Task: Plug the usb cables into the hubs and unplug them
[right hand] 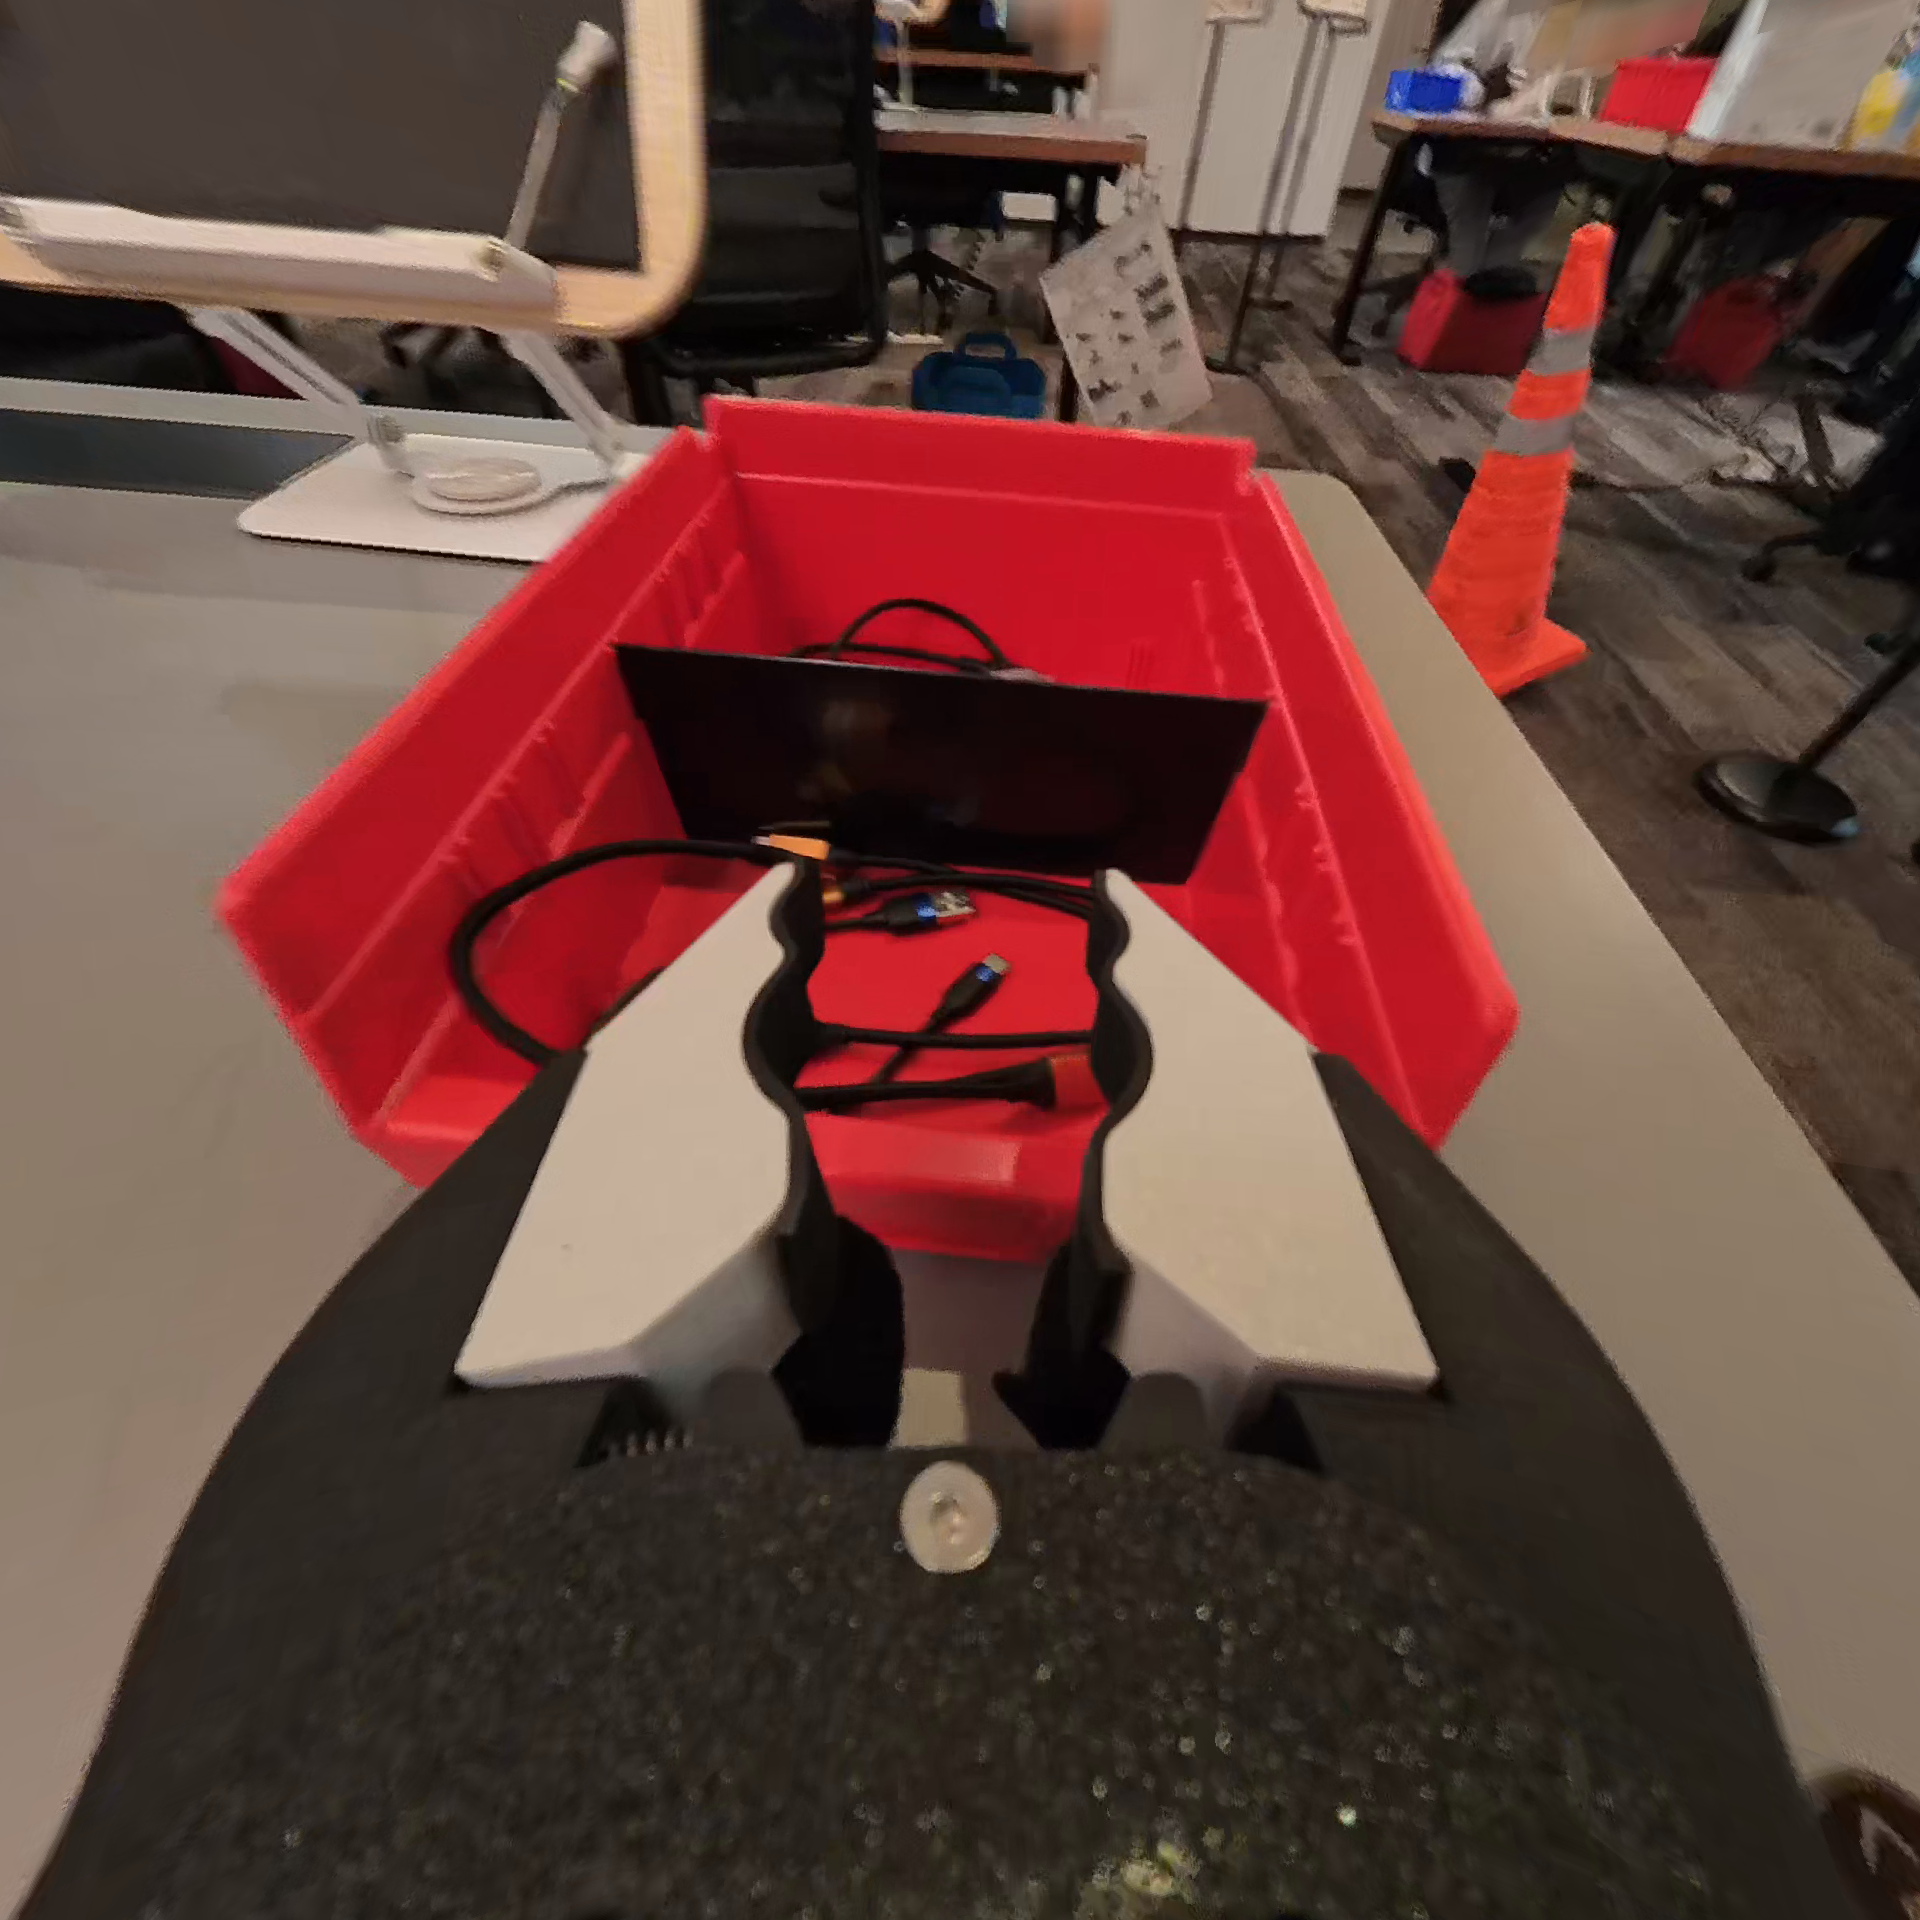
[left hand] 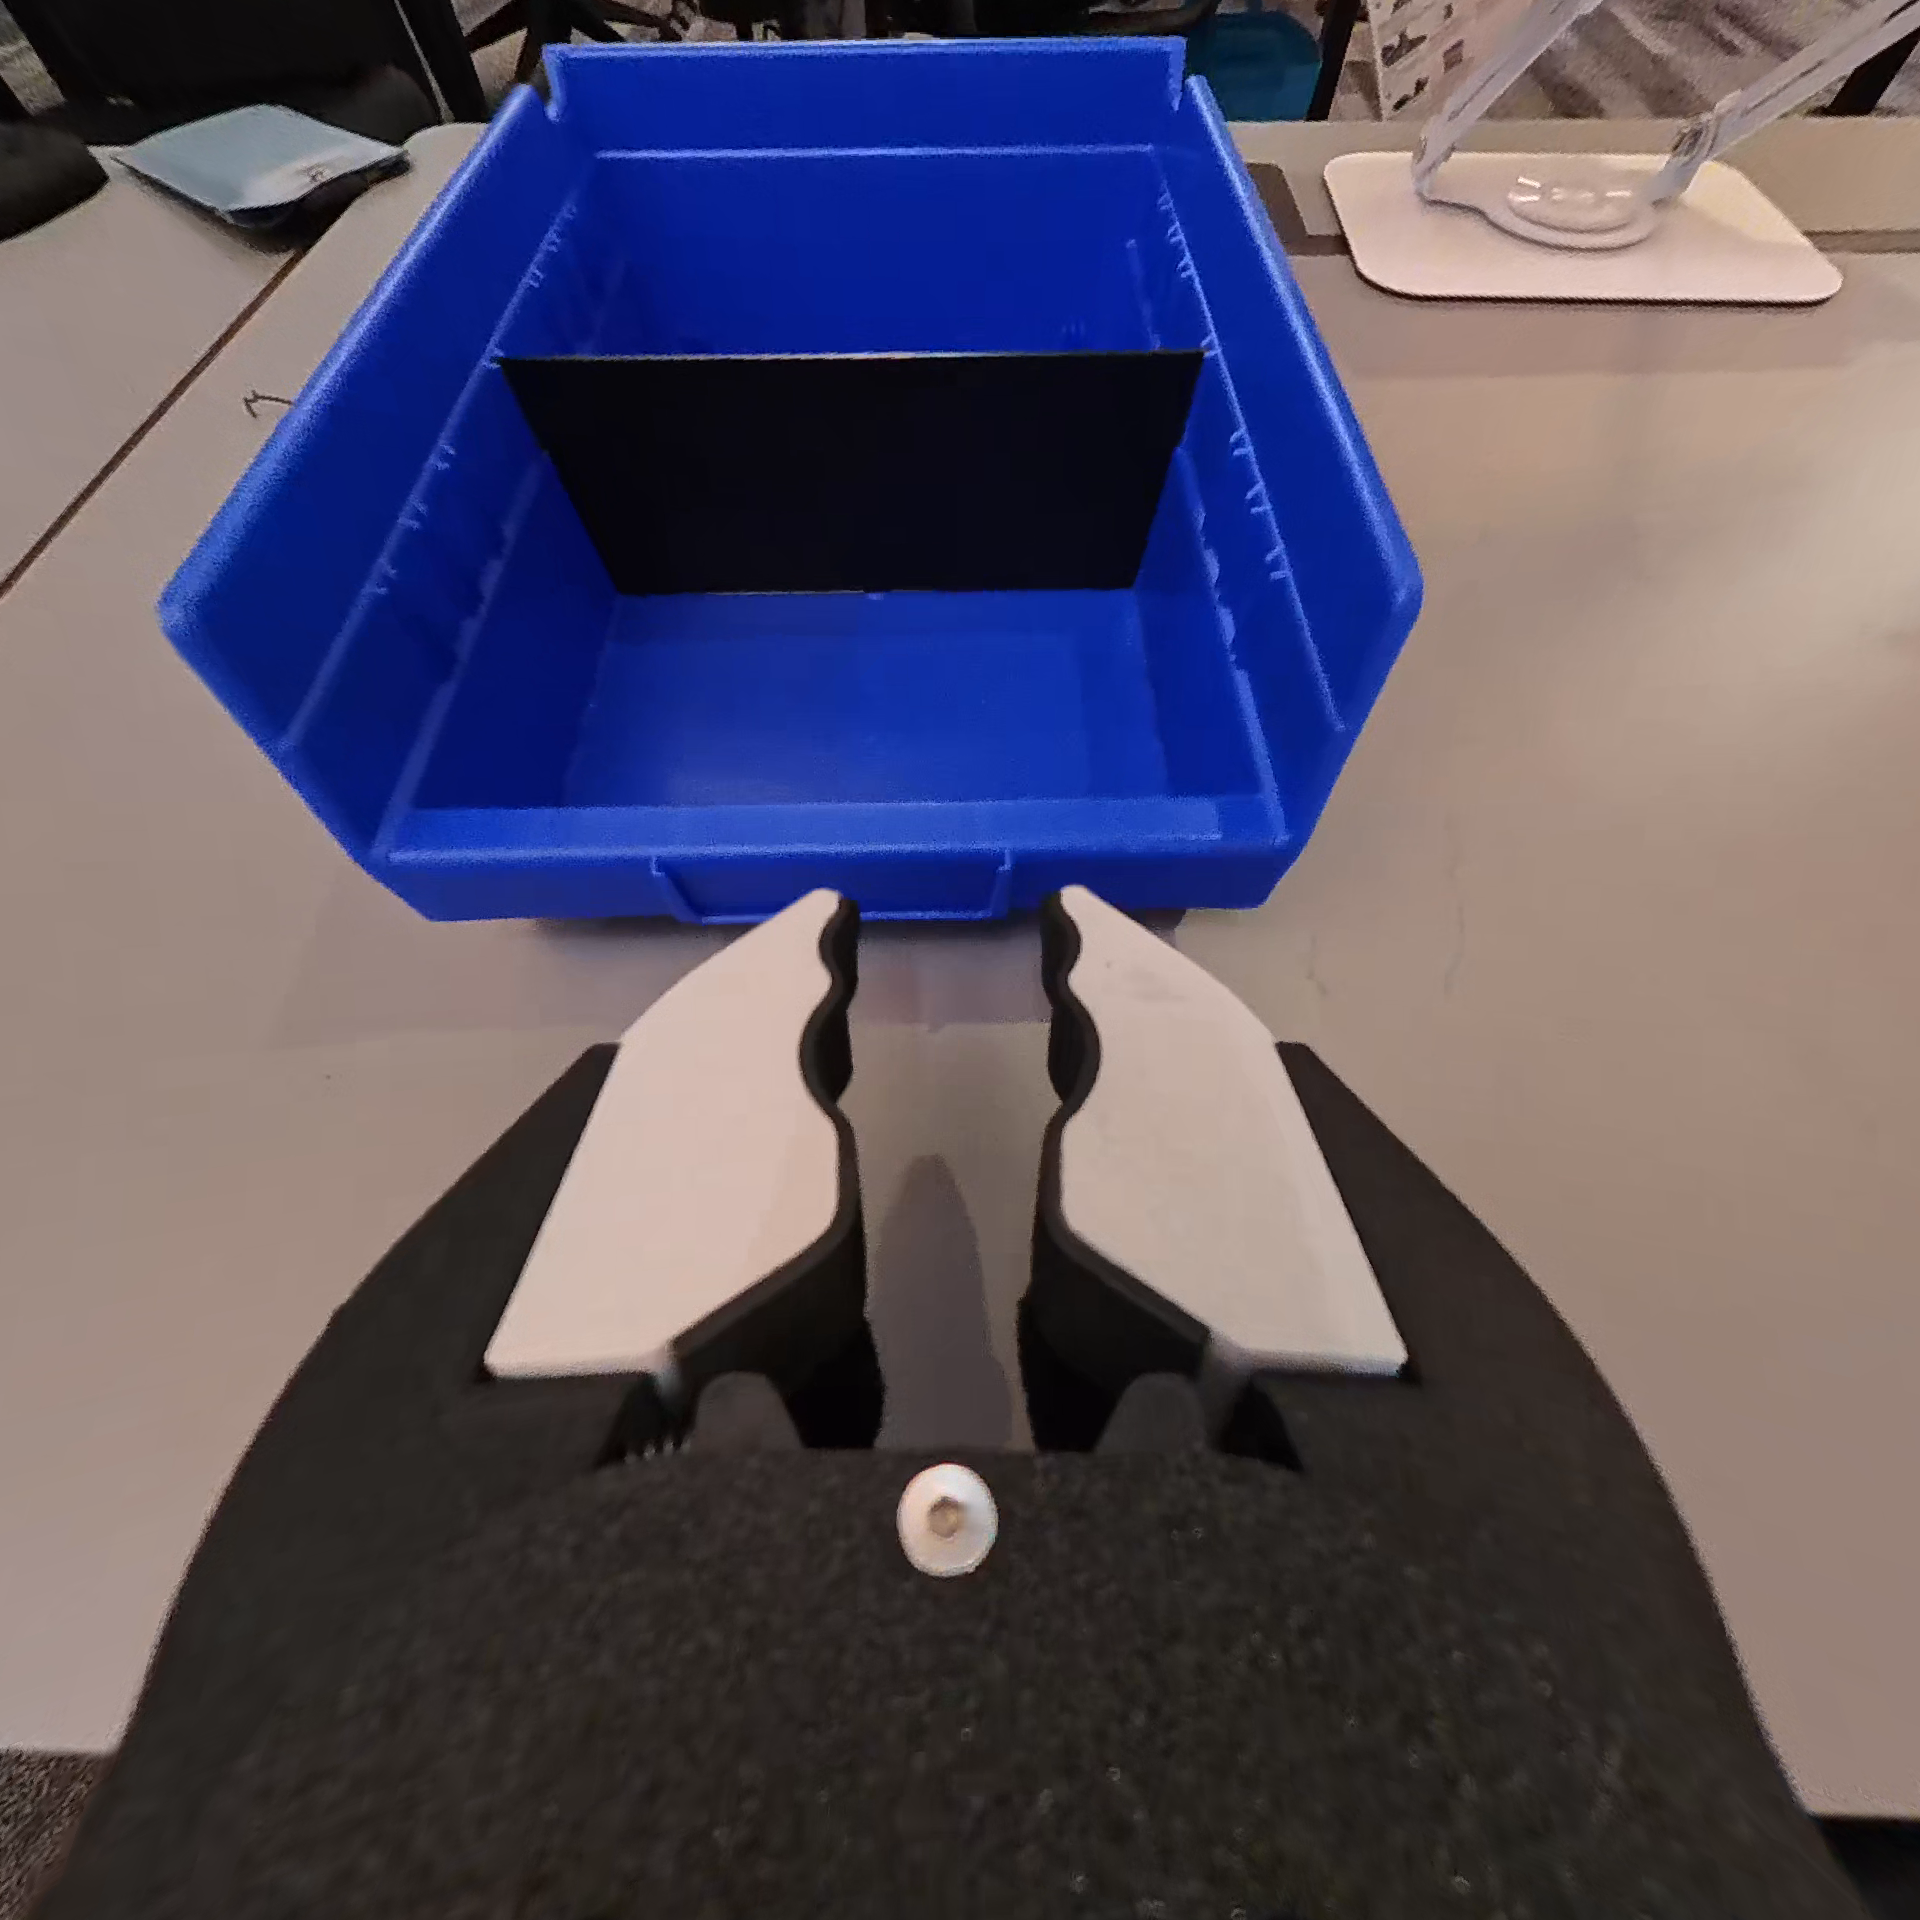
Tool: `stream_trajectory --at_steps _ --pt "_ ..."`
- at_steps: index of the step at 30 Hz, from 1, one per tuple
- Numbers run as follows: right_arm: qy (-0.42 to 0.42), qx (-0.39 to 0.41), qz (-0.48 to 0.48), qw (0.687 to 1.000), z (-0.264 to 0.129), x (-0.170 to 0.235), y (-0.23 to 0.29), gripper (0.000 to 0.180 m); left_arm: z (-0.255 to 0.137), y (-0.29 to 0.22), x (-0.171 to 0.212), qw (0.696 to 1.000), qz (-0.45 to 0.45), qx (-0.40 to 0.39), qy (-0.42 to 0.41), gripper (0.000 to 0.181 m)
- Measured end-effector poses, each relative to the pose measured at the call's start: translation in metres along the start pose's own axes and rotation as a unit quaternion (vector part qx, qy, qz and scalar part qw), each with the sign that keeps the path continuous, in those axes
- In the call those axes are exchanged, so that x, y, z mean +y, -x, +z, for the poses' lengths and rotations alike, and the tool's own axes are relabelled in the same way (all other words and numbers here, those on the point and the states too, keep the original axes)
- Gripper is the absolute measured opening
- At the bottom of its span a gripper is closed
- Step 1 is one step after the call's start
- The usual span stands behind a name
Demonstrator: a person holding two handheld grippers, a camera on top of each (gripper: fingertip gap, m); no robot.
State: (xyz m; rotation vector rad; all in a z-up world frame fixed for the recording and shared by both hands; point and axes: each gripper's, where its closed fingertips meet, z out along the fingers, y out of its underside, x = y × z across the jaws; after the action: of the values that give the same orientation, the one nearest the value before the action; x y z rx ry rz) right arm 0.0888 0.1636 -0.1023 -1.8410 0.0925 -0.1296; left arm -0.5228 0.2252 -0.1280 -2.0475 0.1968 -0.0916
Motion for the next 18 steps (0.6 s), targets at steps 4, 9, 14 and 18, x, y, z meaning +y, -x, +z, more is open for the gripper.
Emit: stream_trajectory --at_steps 4,9,14,18 --pt "-0.051 -0.138 -0.045 0.988 -0.015 -0.018 0.068 0.042 0.004 -0.006 -0.004 1.0 0.01 0.007 -0.007 0.034" --pt "-0.014 -0.201 -0.094 0.975 -0.012 -0.004 0.134 0.047 0.0 -0.011 0.002 0.999 0.035 0.009 -0.004 0.038" --pt "0.026 -0.171 -0.121 0.977 0.004 0.009 0.16 0.067 -0.01 -0.011 0.017 0.999 0.038 0.018 0.015 0.039" --pt "0.023 -0.241 -0.118 0.963 -0.008 0.009 0.198 0.072 -0.018 -0.032 0.016 0.998 0.028 0.053 0.008 0.039"
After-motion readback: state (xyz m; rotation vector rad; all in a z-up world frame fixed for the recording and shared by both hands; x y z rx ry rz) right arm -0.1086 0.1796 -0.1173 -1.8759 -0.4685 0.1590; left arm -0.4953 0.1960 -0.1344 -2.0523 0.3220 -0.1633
